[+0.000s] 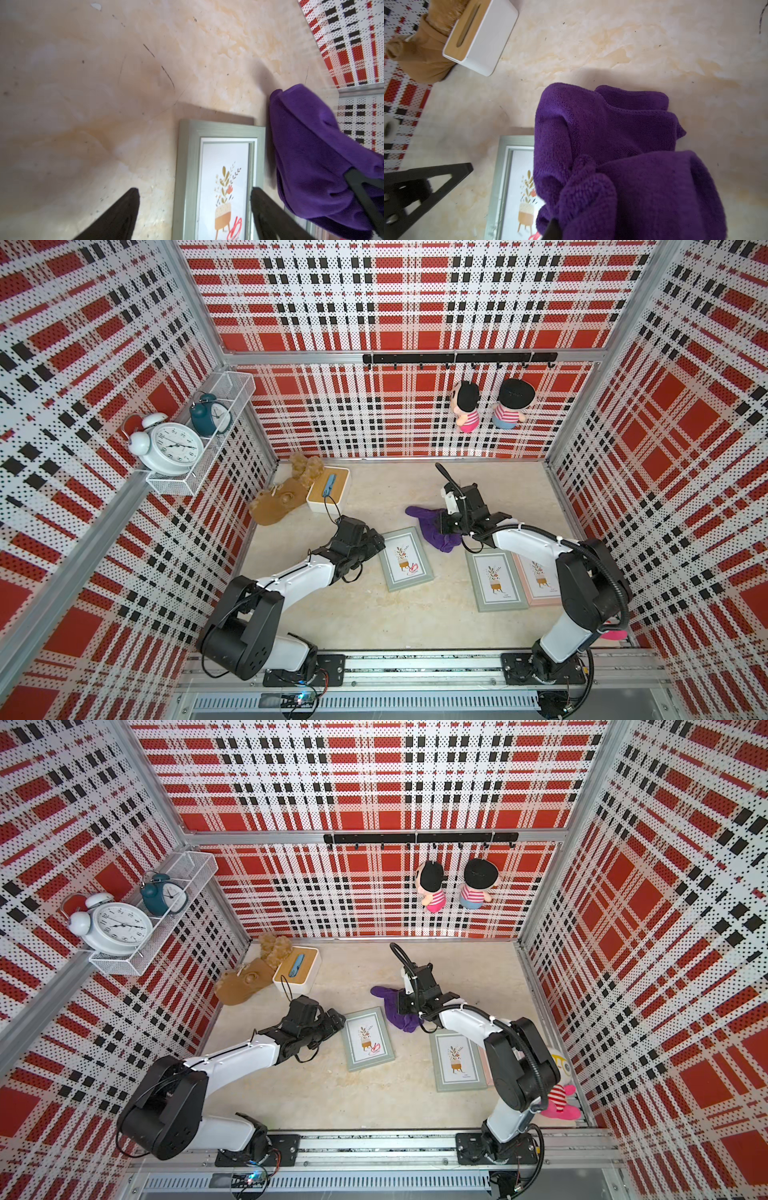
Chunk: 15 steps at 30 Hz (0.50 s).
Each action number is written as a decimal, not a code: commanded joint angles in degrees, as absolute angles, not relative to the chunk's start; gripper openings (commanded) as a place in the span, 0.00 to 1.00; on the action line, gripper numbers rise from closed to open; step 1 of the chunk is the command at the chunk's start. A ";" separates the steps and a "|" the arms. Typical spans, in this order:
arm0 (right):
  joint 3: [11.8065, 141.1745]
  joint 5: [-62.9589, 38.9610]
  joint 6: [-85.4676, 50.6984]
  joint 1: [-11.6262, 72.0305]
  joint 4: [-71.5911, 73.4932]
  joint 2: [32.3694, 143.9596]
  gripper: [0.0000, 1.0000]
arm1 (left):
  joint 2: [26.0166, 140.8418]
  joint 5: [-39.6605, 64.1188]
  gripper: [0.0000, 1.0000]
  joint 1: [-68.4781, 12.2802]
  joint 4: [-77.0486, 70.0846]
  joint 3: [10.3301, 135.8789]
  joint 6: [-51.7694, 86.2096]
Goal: Wipe the picture frame with a cloth
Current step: Wipe the dirt from the picture frame.
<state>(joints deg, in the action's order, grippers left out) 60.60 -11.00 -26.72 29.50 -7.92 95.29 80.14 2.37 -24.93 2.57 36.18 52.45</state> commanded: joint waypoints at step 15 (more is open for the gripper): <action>55.18 -18.86 -35.88 33.79 -4.39 98.17 0.00 | 84.16 7.49 0.41 -27.37 -3.64 32.03 55.18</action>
